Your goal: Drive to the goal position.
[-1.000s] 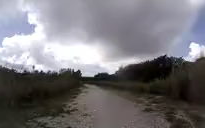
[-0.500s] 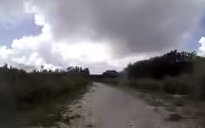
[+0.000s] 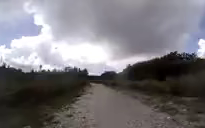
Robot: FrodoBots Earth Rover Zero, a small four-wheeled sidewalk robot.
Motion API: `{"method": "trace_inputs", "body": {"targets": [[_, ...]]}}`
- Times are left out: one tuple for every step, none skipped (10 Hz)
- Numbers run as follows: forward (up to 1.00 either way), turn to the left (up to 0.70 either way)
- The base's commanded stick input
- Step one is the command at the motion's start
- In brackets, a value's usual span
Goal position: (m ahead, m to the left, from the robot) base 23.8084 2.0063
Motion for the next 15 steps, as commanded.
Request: {"method": "trace_inputs", "body": {"targets": [[0.85,0.0],[0.85,0.0],[0.85,0.0],[0.85,0.0],[0.85,0.0],[0.85,0.0],[0.85,0.0],[0.85,0.28],[0.85,0.34],[0.85,0.14],[0.85,0.0],[0.85,0.0],[0.85,0.0],[0.85,0.0],[0.85,0.0]]}}
